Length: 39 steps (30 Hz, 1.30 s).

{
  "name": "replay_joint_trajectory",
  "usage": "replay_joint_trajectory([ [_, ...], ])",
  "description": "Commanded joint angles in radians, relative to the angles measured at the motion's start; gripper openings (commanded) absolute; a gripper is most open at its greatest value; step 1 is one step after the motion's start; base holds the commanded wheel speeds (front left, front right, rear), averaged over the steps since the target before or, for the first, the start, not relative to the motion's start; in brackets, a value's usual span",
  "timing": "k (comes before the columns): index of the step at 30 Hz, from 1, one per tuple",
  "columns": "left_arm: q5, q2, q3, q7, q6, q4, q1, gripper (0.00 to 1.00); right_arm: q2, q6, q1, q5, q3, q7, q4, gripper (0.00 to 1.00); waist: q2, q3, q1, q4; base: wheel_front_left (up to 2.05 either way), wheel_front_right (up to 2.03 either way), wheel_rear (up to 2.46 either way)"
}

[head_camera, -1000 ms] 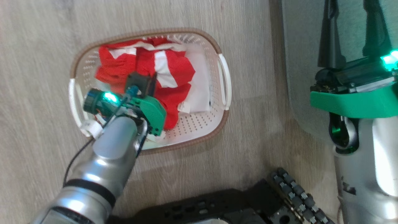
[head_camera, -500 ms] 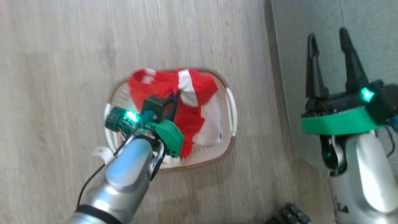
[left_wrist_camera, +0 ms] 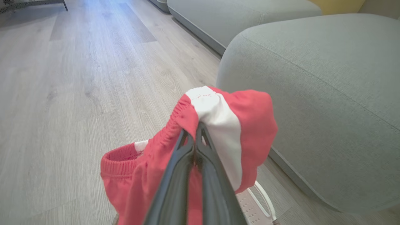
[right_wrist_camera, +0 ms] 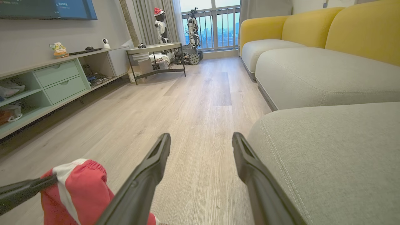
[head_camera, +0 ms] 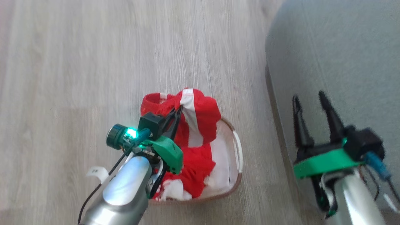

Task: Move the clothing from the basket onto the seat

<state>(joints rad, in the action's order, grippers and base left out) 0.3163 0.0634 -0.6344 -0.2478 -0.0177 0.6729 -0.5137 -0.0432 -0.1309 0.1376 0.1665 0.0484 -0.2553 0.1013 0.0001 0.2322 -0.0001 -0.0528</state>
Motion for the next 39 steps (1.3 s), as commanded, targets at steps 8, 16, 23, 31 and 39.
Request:
replay_joint_trajectory([
  [8, 0.020, 0.047, 0.033, 0.028, 0.009, -0.065, -0.014, 0.00, -0.007, 0.000, -0.079, 0.008, 0.071, -0.006, 0.017, 1.00, -0.0001, -0.208, 0.0001, 0.016, 0.00, 0.00, 0.00],
  [16, 0.033, 0.054, 0.029, 0.081, 0.015, -0.125, -0.052, 0.00, -0.007, 0.000, -0.100, 0.007, 0.148, -0.006, 0.057, 1.00, -0.0001, -0.280, 0.0001, 0.033, 0.00, 0.00, 0.00],
  [23, 0.041, 0.036, 0.013, 0.107, 0.021, -0.167, -0.091, 0.00, -0.007, 0.000, -0.062, -0.022, 0.214, -0.006, 0.121, 1.00, -0.0001, -0.315, 0.0001, 0.047, 0.00, 0.00, 0.00],
  [31, 0.050, 0.008, -0.022, 0.118, 0.026, -0.207, -0.138, 0.00, -0.007, 0.000, 0.040, -0.016, 0.313, -0.006, 0.241, 1.00, -0.0001, -0.333, 0.0001, 0.068, 0.00, 0.00, 0.00],
  [39, 0.068, -0.007, -0.073, 0.121, 0.023, -0.246, -0.149, 0.00, -0.007, 0.000, 0.199, 0.017, 0.413, -0.006, 0.402, 1.00, -0.0001, -0.334, 0.0001, 0.083, 0.00, 0.00, 0.00],
])
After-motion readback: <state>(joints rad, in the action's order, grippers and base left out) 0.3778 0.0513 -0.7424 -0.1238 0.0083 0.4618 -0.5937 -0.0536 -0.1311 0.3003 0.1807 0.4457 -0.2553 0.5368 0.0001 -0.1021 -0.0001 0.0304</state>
